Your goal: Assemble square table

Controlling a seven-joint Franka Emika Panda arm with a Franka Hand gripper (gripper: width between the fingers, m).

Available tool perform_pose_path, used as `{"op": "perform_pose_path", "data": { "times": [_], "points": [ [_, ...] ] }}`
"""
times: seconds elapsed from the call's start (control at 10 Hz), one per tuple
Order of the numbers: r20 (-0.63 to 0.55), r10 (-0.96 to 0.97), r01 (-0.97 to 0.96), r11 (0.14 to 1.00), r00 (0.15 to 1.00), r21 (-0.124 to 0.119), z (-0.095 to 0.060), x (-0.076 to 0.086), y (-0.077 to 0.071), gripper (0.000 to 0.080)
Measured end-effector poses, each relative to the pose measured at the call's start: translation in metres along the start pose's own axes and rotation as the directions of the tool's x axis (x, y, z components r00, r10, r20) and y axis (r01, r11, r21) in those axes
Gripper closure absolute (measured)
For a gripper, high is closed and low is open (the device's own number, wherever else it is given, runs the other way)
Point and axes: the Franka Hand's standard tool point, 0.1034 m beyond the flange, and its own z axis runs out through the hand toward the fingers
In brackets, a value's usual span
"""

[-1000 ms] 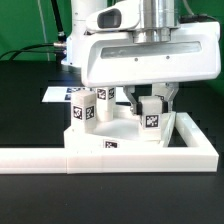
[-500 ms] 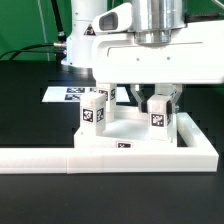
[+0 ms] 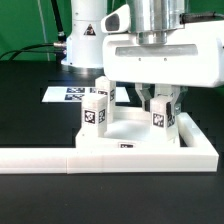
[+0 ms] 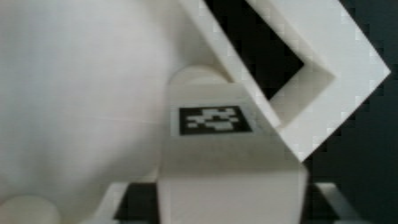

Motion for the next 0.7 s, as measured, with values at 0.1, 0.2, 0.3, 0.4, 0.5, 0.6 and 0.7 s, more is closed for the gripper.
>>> {"op": "perform_pose_path", "data": {
  "times": [0.1,0.2,0.3,0.4,0.5,0.6,0.7],
  "points": [
    [0.015,-0.099,0.099,0.995,0.995,-0.01,0.0013,-0.0053,-0.0002,0.028],
    [0.014,-0.127,0.127,0.992,0.992,-0.001,0.0012,-0.0055,-0.0014,0.028],
    [0.015,-0.235,0.235,0.972,0.972,0.001,0.0013,-0.0064,-0.0018,0.0177],
    [0.014,-0.361,0.361,0.933,0.932,0.005,0.0006,-0.0077,-0.0033,0.0158],
    [0.015,-0.447,0.447,0.894,0.894,0.007,0.0004,-0.0086,-0.004,0.0158],
    [0.014,-0.529,0.529,0.849,0.848,0.009,0.0002,-0.0088,-0.0042,0.0151],
    [0.013,-0.626,0.626,0.78,0.78,0.01,0.0002,-0.0086,-0.004,0.0151]
  ]
}}
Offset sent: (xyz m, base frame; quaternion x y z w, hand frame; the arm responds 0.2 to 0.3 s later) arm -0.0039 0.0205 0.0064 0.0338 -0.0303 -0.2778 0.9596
